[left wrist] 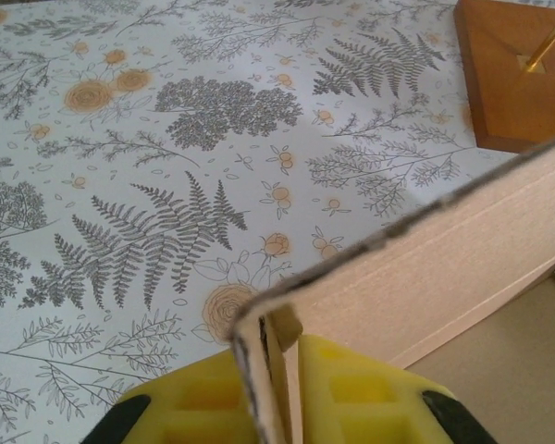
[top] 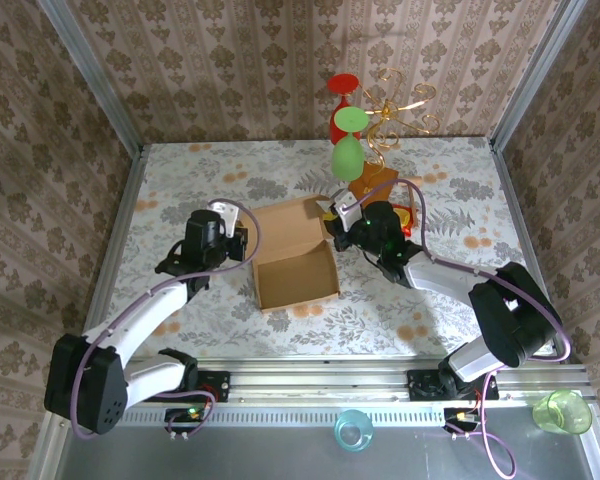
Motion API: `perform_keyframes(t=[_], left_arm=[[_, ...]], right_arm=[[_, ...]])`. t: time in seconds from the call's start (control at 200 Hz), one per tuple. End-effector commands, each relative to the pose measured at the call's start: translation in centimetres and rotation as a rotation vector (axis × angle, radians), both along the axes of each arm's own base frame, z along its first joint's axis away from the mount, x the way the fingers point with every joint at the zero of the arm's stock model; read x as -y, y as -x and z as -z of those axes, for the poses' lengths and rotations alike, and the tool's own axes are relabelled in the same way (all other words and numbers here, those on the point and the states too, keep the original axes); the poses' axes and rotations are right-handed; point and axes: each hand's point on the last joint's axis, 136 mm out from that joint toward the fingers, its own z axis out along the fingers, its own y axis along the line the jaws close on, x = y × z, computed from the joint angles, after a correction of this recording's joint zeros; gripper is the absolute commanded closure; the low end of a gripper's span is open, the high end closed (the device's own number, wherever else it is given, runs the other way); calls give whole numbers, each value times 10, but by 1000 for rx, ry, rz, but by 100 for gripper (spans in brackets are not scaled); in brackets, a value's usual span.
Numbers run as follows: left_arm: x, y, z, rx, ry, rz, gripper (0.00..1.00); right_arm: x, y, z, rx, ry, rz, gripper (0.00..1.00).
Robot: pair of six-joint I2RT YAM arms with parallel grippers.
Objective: Fold the paper box
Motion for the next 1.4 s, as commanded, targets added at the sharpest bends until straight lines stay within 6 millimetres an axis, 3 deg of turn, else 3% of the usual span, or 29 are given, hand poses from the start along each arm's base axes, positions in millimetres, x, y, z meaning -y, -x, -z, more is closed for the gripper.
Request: perform_keyframes(t=[0.0,0.295,0.485,0.65,1.03,1.395], left_arm=[[4,-7,-14,13,13,-22,100],[8,-22,-45,120,18,-116,100],[5,-35,-42,146,7,-156,100],[7,-37,-39,184,48,-158,100],[-2,-8,-35,263,185,-161,100],[3,15,-22,271,279,-147,100]], right_arm=[[-9,1,-4,17,-37,21,100],[-18,-8,-5,48,-134,126,100],[-29,-19,-3,71,-232,157,100],[-40,-15,7,89,-231,171,100],[-51,5,19,126,-246,182,100],[-51,22,36,137,-269,238,100]])
